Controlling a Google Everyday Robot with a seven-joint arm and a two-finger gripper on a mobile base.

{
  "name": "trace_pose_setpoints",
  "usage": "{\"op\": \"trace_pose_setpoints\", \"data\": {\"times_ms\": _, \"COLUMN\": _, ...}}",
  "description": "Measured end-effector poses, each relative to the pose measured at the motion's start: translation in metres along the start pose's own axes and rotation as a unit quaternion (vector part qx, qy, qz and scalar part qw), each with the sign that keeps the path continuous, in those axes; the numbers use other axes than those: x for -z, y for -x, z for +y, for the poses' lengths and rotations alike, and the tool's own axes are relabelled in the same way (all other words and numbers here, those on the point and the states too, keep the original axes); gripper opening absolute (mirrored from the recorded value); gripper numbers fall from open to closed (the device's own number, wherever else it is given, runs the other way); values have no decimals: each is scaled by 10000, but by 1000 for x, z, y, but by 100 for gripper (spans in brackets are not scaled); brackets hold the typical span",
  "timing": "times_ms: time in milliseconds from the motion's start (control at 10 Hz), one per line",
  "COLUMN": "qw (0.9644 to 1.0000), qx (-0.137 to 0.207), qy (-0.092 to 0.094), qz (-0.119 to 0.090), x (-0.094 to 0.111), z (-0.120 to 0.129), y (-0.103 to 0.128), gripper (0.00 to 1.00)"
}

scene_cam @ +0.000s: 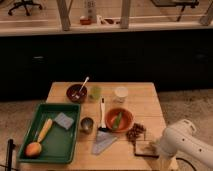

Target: Place eraser in paper cup

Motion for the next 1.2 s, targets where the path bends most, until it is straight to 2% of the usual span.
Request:
{"op": "trace_pose_setpoints", "data": {"times_ms": 500, "qw": 9995, "qx": 296, "qy": 4, "qz": -119, "x": 0, "z": -5, "y": 15, "gripper": 76}}
{"op": "trace_pose_setpoints", "data": {"times_ms": 900, "qw": 9990, "qx": 351, "qy": -197, "qz": -207, "x": 4, "z": -7, "y": 22, "gripper": 76}}
{"op": "trace_pose_setpoints", "data": {"times_ms": 1200, "qw": 9982, "qx": 474, "qy": -280, "qz": -257, "x": 8, "z": -11, "y": 30, "gripper": 76}}
